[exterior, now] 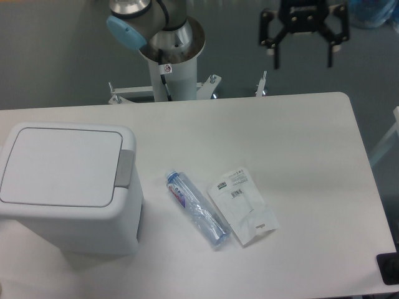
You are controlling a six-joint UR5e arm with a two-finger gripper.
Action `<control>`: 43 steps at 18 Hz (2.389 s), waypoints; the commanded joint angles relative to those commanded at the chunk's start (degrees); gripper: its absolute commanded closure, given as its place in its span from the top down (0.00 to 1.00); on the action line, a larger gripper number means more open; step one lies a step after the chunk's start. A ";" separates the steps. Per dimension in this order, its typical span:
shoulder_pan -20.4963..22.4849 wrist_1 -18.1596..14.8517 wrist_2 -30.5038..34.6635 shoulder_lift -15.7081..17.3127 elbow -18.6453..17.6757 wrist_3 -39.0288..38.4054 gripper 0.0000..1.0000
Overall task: Open the trash can
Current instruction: 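Move the open gripper down toward the white trash can's lid edge, then push the gripper against the lid edge to flip the lid up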
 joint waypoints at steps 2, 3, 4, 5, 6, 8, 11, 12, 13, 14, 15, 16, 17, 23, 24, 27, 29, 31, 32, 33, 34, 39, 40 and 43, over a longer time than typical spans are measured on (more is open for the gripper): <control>-2.82 1.05 -0.26 -0.88 0.09 -9.15 1.00; -4.48 2.53 -0.35 -1.58 0.09 -12.58 1.00; -6.15 3.51 -0.44 -2.19 0.09 -15.49 1.00; -7.39 4.12 -0.61 -2.81 0.09 -18.39 1.00; -8.62 4.57 -0.61 -3.43 0.09 -20.77 1.00; -11.52 5.36 -0.61 -4.92 0.17 -24.03 1.00; -14.42 6.85 -0.61 -6.85 0.44 -27.81 1.00; -15.48 7.55 -0.61 -7.73 0.61 -28.95 1.00; -16.71 8.34 -0.61 -8.78 0.96 -29.66 1.00; -17.07 9.13 -0.70 -9.40 1.57 -30.19 1.00; -17.33 9.23 -0.96 -9.93 2.54 -30.98 1.00; -17.94 9.32 -1.23 -10.81 3.42 -32.29 1.00; -18.38 9.32 -1.23 -11.60 4.30 -33.78 1.00; -21.37 9.40 -0.88 -15.73 6.50 -36.17 1.00; -21.55 9.40 -0.79 -15.74 6.50 -36.17 1.00; -21.81 9.49 -0.70 -15.82 6.33 -36.17 1.00; -21.99 9.49 -0.70 -15.82 5.98 -36.17 1.00; -22.43 9.49 -0.70 -16.00 5.71 -36.17 1.00; -22.52 9.41 -0.62 -16.09 5.71 -36.17 1.00; -22.61 9.49 -0.61 -16.17 5.62 -36.08 1.00; -22.61 9.41 -0.61 -16.18 5.62 -36.08 1.00; -22.96 9.67 -0.61 -16.18 5.10 -36.08 1.00; -22.96 9.67 -0.61 -16.18 5.18 -36.08 1.00; -23.05 9.84 -0.61 -16.18 4.75 -35.91 1.00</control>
